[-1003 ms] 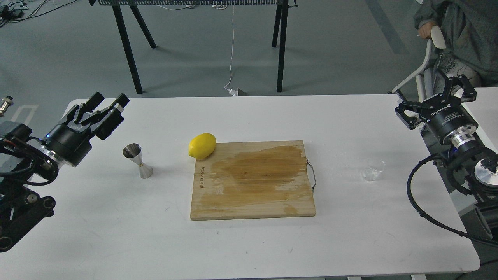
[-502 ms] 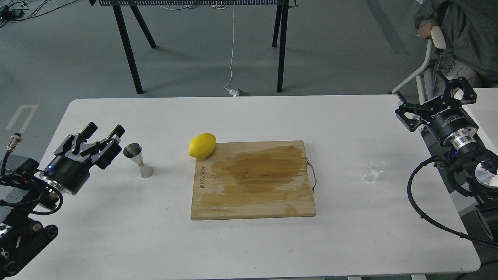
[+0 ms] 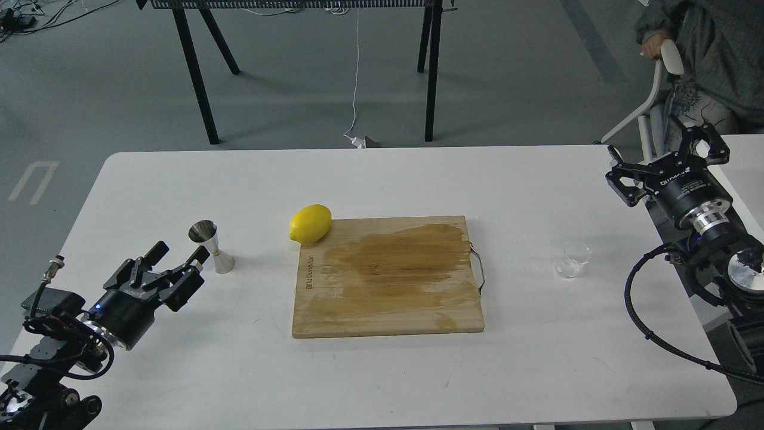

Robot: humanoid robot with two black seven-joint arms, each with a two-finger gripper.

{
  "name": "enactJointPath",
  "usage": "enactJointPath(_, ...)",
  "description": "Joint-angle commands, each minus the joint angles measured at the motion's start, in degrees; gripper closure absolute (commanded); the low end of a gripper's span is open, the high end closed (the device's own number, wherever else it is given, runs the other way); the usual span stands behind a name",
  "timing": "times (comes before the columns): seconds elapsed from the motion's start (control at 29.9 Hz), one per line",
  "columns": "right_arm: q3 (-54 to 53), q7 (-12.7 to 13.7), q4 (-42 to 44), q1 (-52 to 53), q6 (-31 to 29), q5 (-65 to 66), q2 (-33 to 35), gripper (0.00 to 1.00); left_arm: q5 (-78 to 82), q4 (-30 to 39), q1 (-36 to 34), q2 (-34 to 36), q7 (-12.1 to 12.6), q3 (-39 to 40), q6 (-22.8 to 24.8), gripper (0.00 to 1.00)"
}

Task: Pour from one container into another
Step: 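Lower the left gripper toward the steel jigger beside the board, then close the left gripper around the steel jigger and lift it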

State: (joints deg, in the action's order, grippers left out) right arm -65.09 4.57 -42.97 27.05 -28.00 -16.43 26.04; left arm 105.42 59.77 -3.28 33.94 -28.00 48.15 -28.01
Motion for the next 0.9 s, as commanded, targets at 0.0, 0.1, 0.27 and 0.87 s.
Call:
enactJointPath(0.0,-0.04,0.0,-0.01,-0.24,0.0,0.0,0.06,0.0,1.45,-2.02,1.0,-2.56,0.0,-0.08,0.01,0.0)
enactJointPath(0.1,-0.13,0.0,-0.01,-0.16,0.0,0.0,0.06,0.0,3.03,-4.57,1.0,-4.58,0.0,-0.08,0.01,0.0)
enactJointPath(0.27,-0.13,0.0,-0.01,-0.16,0.0,0.0,0.06,0.0,3.21,-7.65,0.39,-6.78,0.0,-0.08,0.01,0.0)
enactJointPath(0.87,-0.13,0.0,-0.01,-0.25,0.0,0.0,0.06,0.0,3.3,-17.05,-7.43,-11.7,0.0,-1.47,0.01,0.0)
